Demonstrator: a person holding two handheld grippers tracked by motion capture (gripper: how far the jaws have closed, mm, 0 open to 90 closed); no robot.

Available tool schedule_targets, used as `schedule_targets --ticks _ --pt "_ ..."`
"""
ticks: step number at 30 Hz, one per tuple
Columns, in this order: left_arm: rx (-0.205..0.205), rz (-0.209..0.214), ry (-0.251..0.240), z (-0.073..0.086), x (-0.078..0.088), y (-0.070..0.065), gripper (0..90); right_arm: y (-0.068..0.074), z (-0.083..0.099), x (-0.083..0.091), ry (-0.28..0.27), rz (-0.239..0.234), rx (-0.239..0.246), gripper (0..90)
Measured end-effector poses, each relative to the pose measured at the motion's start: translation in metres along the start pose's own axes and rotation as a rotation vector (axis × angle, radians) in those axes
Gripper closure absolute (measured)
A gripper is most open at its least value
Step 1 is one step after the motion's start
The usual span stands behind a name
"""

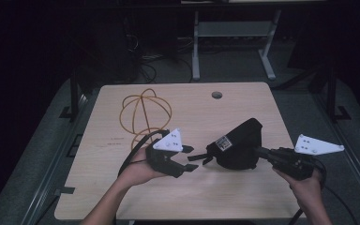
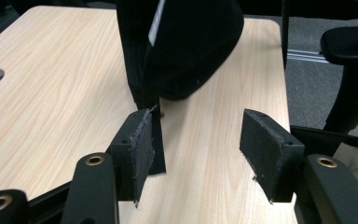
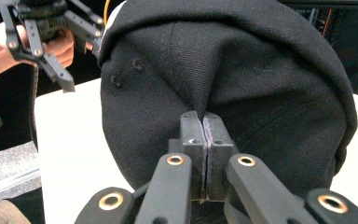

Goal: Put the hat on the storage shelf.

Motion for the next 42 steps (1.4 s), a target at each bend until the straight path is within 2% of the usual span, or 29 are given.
schedule_targets --ticks 5,13,16,19,20,24,30,34,42 --pt "0.003 -0.026 0.002 0.009 0.001 -0.003 42.8 0.000 -0.005 -0.001 0.007 -0.001 0.004 89.2" --pt "0.024 -0.032 0.009 0.029 -0.003 -0.008 42.0 -0.003 -0.020 -0.005 0.015 -0.004 0.010 89.2" --pt "0.027 -0.060 0.000 0.039 -0.005 -0.010 41.6 -0.003 -0.029 -0.007 0.020 -0.005 0.017 89.2" --pt "0.035 -0.062 -0.008 0.043 -0.006 -0.011 41.3 -0.004 -0.034 -0.008 0.020 -0.002 0.022 89.1" --pt "0.036 -0.075 -0.010 0.046 -0.007 -0.011 41.0 -0.004 -0.039 -0.009 0.018 -0.002 0.028 89.1" --pt "0.043 -0.075 -0.003 0.054 -0.012 -0.013 40.0 -0.003 -0.050 -0.012 0.021 -0.005 0.035 89.1" --pt "0.048 -0.081 -0.001 0.060 -0.017 -0.014 39.1 -0.003 -0.065 -0.018 0.021 -0.010 0.057 89.1" --pt "0.046 -0.099 -0.015 0.063 -0.015 -0.013 38.1 0.000 -0.079 -0.026 0.029 -0.022 0.081 89.1" --pt "0.052 -0.095 -0.012 0.069 -0.016 -0.015 36.3 0.006 -0.102 -0.044 0.038 -0.049 0.117 89.1"
Point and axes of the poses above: each handheld gripper's, and its own axes: x roughly backward along the jaws, z roughly out of its underside, y roughly to its left, the point moved 2 cm from there along -x, roughly forward along the jaws, and after that the axes turned 2 degrees about y, right-handed, at the moved point
